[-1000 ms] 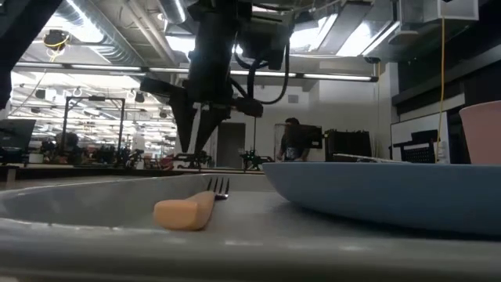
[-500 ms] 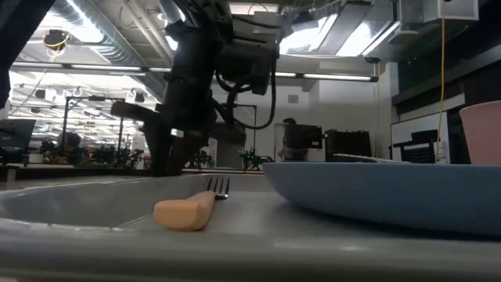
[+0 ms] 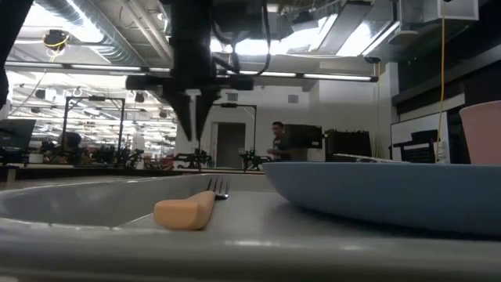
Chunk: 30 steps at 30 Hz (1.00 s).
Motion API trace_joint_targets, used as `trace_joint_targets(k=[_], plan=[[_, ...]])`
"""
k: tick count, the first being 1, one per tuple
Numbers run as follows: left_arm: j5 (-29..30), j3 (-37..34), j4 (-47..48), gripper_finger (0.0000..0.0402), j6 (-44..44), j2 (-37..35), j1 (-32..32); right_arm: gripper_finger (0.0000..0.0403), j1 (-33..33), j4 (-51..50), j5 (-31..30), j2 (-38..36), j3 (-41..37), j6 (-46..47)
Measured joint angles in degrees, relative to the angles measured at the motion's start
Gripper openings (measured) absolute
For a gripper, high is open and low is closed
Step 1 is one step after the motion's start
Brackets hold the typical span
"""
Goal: Pick and place plate/cup/fork/spoon on tray
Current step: Put the black spoon on the gray tray to the left of the blue plate
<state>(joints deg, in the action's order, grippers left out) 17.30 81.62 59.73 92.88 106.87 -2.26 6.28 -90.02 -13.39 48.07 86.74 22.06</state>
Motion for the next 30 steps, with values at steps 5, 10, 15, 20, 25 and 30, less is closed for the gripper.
trace_joint_targets(k=[5, 10, 15, 20, 25, 30], plan=[[-0.6, -0.7, -4.2, 0.0045, 0.6, 1.1, 0.0, 0.0115, 0.0, 0.0, 0.0, 0.0, 0.0, 0.0], [-2.0, -2.8, -4.1, 0.0053, 6.8, 1.2, -1.1, 0.0115, 0.0, 0.0, 0.0, 0.0, 0.0, -0.1], [-2.1, -5.3, -6.9, 0.0055, 11.6, 1.2, -3.7, 0.0115, 0.0, 0.0, 0.0, 0.0, 0.0, -0.9], [-0.9, -6.6, -10.0, 0.0055, 13.3, 1.2, -5.2, 0.0115, 0.0, 0.0, 0.0, 0.0, 0.0, -1.4], [-0.1, -7.8, -10.5, 0.0055, 14.6, 1.2, -5.2, 0.0115, 0.0, 0.0, 0.0, 0.0, 0.0, -1.4], [0.3, -8.3, -11.1, 0.0055, 15.0, 1.6, -4.9, 0.0115, 0.0, 0.0, 0.0, 0.0, 0.0, -1.4]])
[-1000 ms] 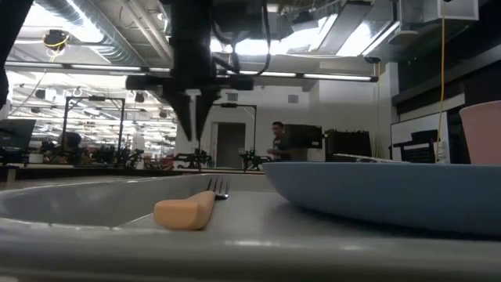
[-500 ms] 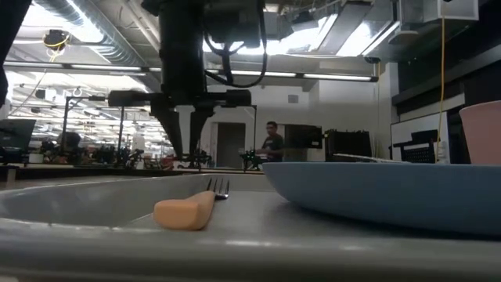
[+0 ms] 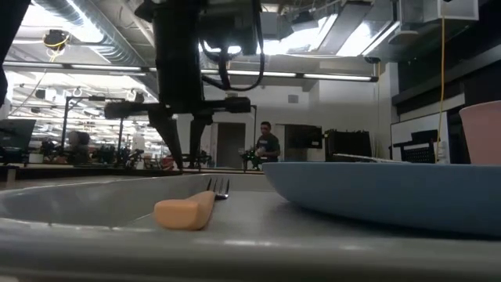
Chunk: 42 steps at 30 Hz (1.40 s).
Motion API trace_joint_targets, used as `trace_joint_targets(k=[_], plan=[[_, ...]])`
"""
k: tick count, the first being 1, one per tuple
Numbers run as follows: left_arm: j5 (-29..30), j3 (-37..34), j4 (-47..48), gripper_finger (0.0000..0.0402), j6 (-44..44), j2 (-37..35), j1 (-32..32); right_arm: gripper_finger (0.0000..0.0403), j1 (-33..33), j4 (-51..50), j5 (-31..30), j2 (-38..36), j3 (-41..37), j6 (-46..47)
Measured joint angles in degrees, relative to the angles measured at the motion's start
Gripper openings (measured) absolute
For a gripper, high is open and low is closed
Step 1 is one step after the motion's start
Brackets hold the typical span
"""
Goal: Pick and place plate/cup/fork/spoon on tray
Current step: Put the black spoon on the gray tray to the left of the blue plate
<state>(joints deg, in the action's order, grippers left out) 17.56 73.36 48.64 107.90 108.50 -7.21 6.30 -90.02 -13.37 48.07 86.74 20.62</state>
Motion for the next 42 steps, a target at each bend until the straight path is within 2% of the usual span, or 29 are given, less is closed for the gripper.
trace_joint_targets(k=[14, 32, 37, 42], plan=[[-0.3, 0.0, -2.1, 0.0055, -0.5, 3.9, 0.8, 0.0115, 0.0, 0.0, 0.1, 0.0, 0.0, -0.3], [-0.9, 0.0, -1.4, 0.0055, -4.5, 2.3, 0.8, 0.0115, 0.0, 0.0, 0.0, 0.0, 0.0, -1.9], [1.2, 0.0, -0.1, 0.0055, -4.2, 0.7, 0.8, 0.0115, 0.0, 0.0, 0.0, 0.0, 0.0, -2.4], [0.7, 0.0, 2.3, 0.0055, -3.8, 0.6, 0.8, 0.0115, 0.0, 0.0, 0.0, 0.0, 0.0, -2.4]])
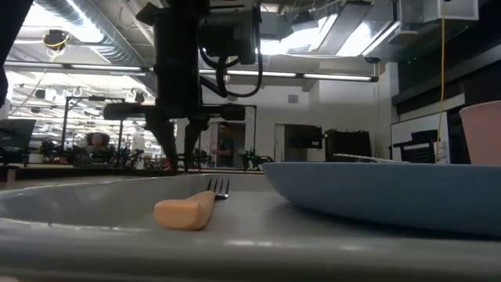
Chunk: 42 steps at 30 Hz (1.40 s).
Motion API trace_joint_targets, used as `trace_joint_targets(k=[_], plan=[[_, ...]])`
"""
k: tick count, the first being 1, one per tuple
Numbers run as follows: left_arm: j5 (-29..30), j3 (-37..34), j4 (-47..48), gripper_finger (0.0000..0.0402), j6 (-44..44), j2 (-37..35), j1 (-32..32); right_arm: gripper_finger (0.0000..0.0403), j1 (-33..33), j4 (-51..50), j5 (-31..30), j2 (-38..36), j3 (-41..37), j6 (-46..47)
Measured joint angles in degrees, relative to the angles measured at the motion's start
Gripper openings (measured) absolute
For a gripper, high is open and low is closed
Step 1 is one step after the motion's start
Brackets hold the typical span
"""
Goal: Pick and place plate/cup/fork/spoon on tray
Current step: Put the black spoon on the gray tray to the left of the blue plate
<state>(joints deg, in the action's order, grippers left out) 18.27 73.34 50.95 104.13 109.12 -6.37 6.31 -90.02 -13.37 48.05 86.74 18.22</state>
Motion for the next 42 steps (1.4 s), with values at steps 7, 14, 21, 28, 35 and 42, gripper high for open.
trace_joint_targets(k=[7, 14, 21, 28, 35, 42], plan=[[-0.2, 0.0, -0.5, 0.0055, 0.7, 0.5, 0.0, 0.0115, 0.0, 0.0, 0.0, 0.0, 0.0, -0.3], [0.4, 0.0, -0.6, 0.0055, 0.8, 0.5, 0.1, 0.0115, 0.0, 0.0, 0.0, 0.0, 0.0, -0.3], [0.7, 0.0, -0.1, 0.0055, 0.8, 0.5, 0.2, 0.0115, 0.0, 0.0, 0.0, 0.0, 0.0, -0.3], [0.4, 0.1, -0.2, 0.0055, 0.8, 1.4, 0.4, 0.0115, 0.0, 0.0, 0.0, 0.0, 0.0, -0.3], [-0.9, 0.0, -1.4, 0.0055, 0.5, 4.1, 0.5, 0.0115, 0.0, 0.0, 0.0, 0.0, 0.0, -0.3], [-1.4, 0.3, -2.0, 0.0055, 0.3, 5.8, 0.4, 0.0115, 0.0, 0.0, 0.1, 0.0, 0.0, -0.3]])
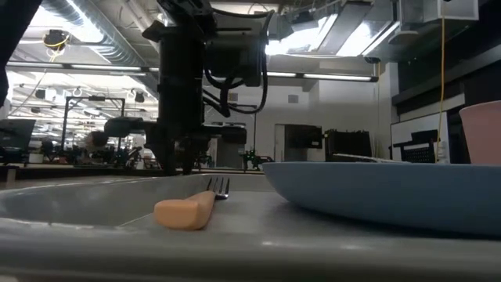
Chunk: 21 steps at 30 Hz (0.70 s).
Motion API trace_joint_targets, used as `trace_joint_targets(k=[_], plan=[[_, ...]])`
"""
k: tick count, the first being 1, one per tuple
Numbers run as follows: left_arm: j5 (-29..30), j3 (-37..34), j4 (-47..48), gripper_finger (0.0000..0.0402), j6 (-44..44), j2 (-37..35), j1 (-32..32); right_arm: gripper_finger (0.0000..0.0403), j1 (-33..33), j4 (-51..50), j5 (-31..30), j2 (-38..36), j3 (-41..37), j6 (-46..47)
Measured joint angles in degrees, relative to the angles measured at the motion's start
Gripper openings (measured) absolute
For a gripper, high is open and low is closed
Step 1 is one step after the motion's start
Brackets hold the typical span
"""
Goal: Pick and place plate/cup/fork/spoon on tray
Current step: Put the black spoon on the gray tray to the left of the blue plate
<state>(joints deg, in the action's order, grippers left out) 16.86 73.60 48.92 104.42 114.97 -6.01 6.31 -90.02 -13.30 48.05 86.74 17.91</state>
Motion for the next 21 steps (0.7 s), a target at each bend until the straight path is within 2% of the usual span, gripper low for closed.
trace_joint_targets(k=[5, 10, 17, 21], plan=[[-0.7, 0.0, 0.2, 0.0050, -2.4, 0.7, -0.1, 0.0115, 0.0, 0.0, 0.0, 0.0, 0.0, 0.0], [-1.6, 0.0, 0.2, 0.0010, -3.0, 0.7, -0.1, 0.0115, 0.0, 0.0, 0.0, 0.0, 0.0, 0.0], [-1.8, -0.3, 1.6, 0.0004, -3.1, -1.4, 0.0, 0.0115, 0.0, 0.0, 0.1, 0.0, 0.0, 1.1], [0.1, 2.0, 6.3, 0.0003, -3.1, -4.3, -1.6, 0.0115, 0.0, 0.0, 0.1, 0.0, 0.0, 1.1]])
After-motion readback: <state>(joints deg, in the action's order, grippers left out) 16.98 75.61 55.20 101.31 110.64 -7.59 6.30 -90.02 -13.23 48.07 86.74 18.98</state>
